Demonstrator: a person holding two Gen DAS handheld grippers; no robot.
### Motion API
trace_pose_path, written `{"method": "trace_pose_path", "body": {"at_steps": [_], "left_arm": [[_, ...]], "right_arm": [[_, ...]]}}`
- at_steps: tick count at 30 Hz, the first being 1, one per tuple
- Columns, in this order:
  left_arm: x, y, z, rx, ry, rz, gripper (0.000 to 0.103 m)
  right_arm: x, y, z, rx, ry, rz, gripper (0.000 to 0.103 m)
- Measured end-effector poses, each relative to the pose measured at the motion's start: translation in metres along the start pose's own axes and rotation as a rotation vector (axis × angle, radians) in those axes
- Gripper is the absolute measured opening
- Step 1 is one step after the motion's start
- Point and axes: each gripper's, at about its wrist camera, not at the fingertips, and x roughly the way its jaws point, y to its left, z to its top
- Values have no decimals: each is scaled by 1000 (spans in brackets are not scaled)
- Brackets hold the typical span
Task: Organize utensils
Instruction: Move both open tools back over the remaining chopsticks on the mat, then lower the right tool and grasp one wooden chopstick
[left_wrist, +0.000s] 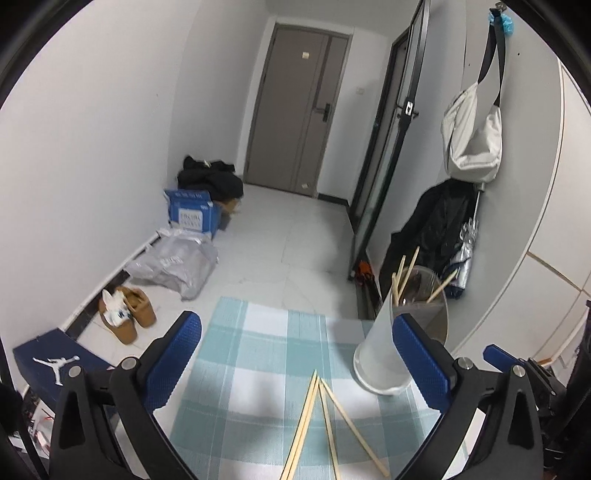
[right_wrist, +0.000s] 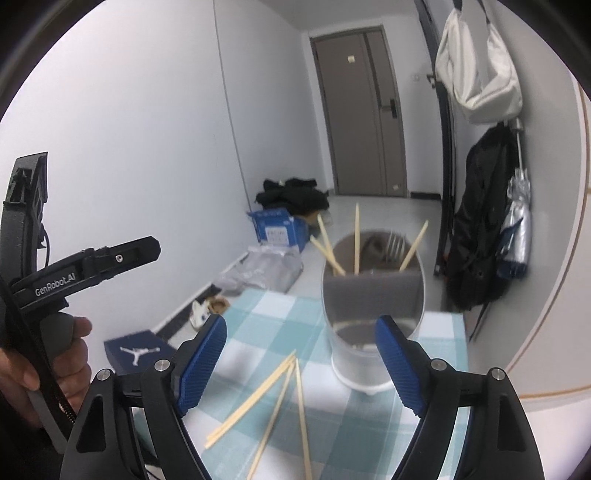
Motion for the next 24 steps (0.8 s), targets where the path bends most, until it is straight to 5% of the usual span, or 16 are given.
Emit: {"method": "trace_pose_path", "body": {"at_steps": [15, 24], "left_arm": [[39, 40, -33, -68, 158, 43, 102], [48, 60, -39, -143, 233, 52, 102]], "right_arm": [[90, -1, -67, -60, 294, -43, 79], [132, 1, -94, -124, 418, -68, 38]]}}
